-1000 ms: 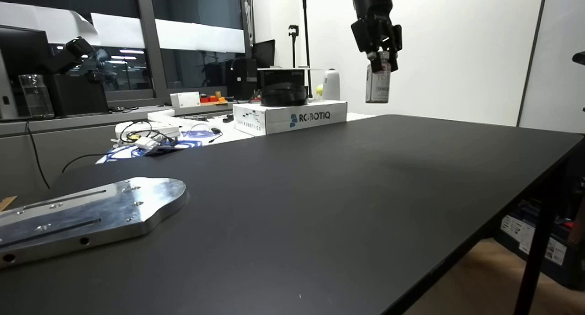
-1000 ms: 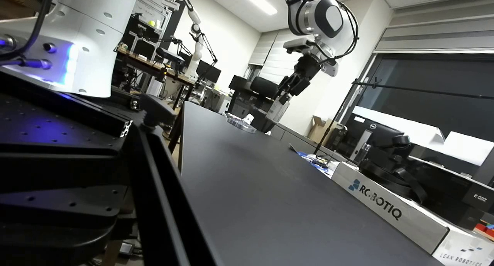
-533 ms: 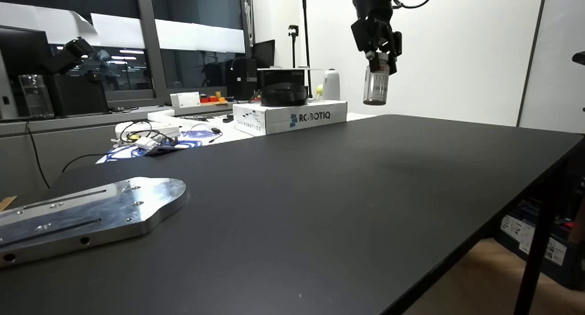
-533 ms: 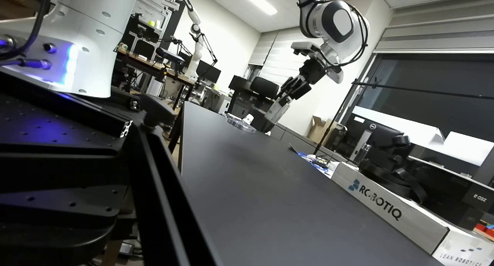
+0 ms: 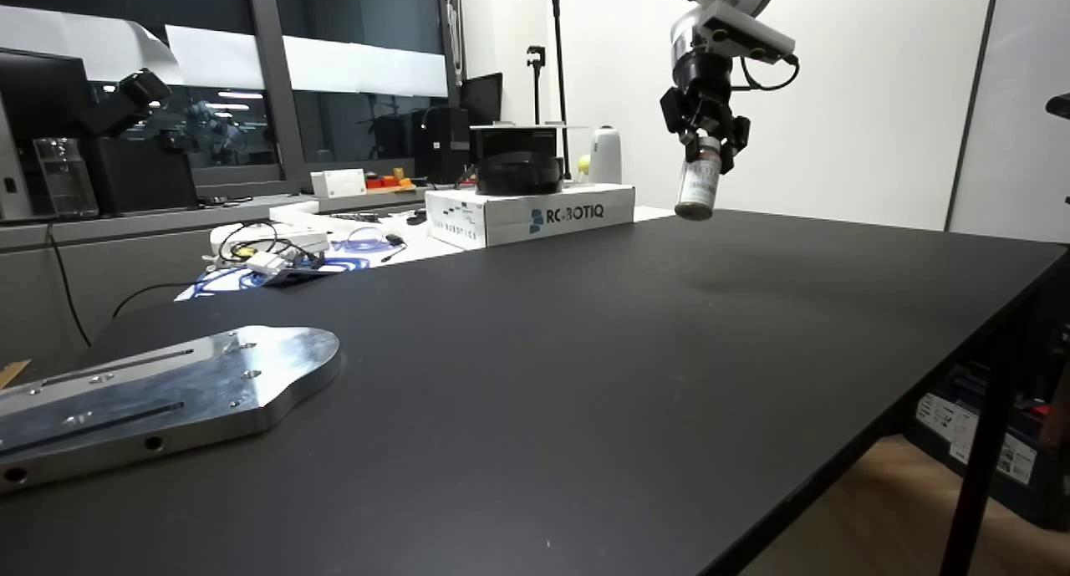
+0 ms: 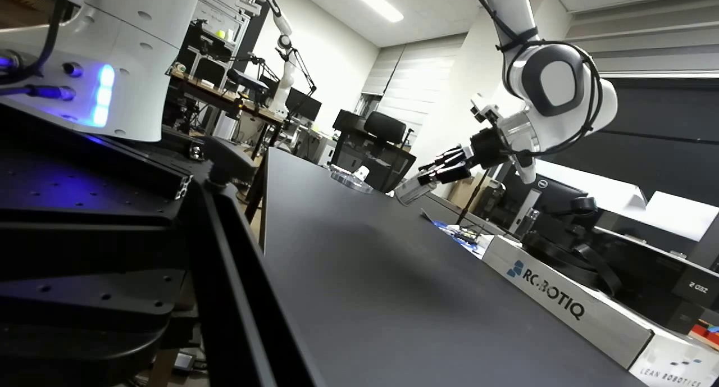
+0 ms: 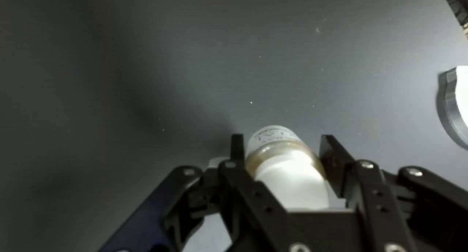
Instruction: Lay the bottle on its side then place it upside down
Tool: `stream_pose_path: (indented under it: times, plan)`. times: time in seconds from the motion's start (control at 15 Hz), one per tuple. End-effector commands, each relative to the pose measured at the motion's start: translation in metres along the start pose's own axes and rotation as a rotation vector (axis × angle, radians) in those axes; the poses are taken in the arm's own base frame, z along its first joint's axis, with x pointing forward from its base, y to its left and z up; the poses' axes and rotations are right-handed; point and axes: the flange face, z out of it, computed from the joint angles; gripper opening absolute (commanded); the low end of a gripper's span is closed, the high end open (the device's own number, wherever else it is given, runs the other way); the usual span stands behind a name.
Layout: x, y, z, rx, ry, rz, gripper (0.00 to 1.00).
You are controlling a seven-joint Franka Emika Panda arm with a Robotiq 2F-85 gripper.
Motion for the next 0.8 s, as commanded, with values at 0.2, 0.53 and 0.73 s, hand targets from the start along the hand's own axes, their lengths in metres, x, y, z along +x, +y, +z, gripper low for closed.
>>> stream_pose_path:
  times: [0.2,0.53,0.73]
  plan:
    - [0.059,0.028,0.013,0.209,-0.188,0.051,0.29]
    - [0.088,0.044,0.028,0.263,-0.238,0.11,0.29]
    - [0.102,0.053,0.038,0.269,-0.259,0.157,0.29]
